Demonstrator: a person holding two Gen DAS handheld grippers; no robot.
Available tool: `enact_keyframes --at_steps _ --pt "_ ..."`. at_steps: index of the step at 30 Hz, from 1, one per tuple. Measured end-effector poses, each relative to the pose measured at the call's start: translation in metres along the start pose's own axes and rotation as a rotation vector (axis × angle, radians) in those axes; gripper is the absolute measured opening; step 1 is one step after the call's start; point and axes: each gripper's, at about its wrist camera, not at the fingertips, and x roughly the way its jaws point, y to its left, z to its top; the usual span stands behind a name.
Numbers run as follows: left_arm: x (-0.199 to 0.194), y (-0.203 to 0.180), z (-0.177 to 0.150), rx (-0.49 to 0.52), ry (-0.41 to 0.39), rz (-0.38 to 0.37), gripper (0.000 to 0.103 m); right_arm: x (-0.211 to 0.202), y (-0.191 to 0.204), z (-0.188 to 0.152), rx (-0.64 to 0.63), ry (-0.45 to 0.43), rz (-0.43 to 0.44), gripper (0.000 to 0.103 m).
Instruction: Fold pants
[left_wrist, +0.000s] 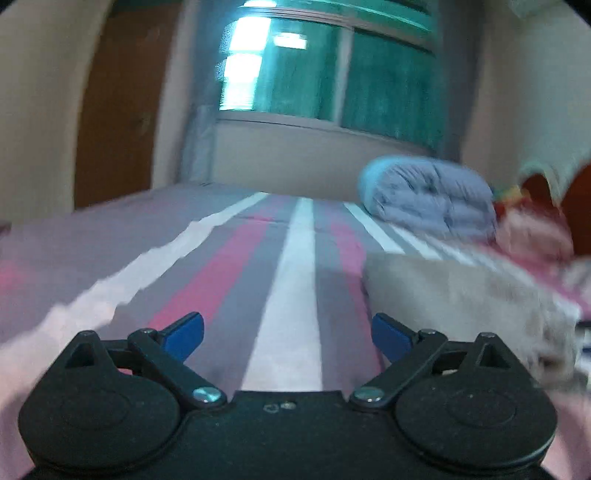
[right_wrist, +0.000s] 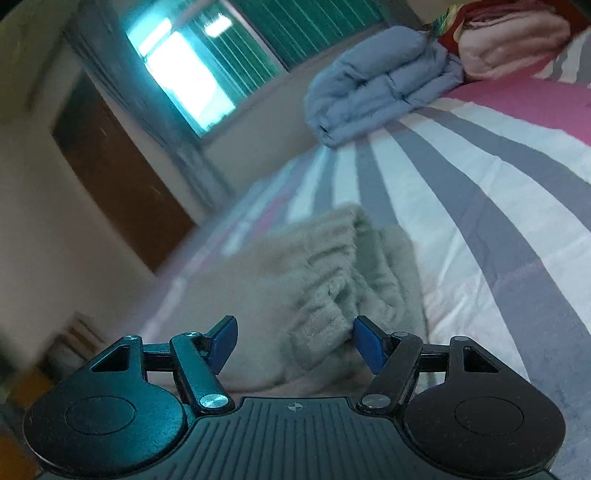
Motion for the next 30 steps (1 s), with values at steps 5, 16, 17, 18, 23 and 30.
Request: enact_keyframes --at_steps 5,16,17,18,23,30 --pt "0.014 -0.007 -0.001 0.011 0.063 -0.006 0.094 0.015 -0.01 0.002 0.063 0.0 -0.049 0.053" --pt "0.015 -0.01 -0.015 0.031 0.112 -0.014 0.094 -0.003 -0.027 0.009 0.141 -0.123 0.015 0.015" --pt "0.016 -0.008 -0.014 0.024 0.113 -0.012 0.094 -0.008 -0.033 0.011 0.17 -0.143 0.009 0.015" --pt "0.016 -0.006 -0.014 0.012 0.116 -0.011 0.094 -0.01 -0.038 0.011 0.196 -0.144 0.0 0.015" --pt "0.022 0.002 -0.014 -0.044 0.139 0.008 0.094 -0.007 -0.062 0.012 0.337 -0.078 0.018 0.027" --pt "0.022 0.009 -0.014 -0.086 0.143 0.008 0.094 -0.024 -0.066 0.01 0.37 -0.058 0.062 0.066"
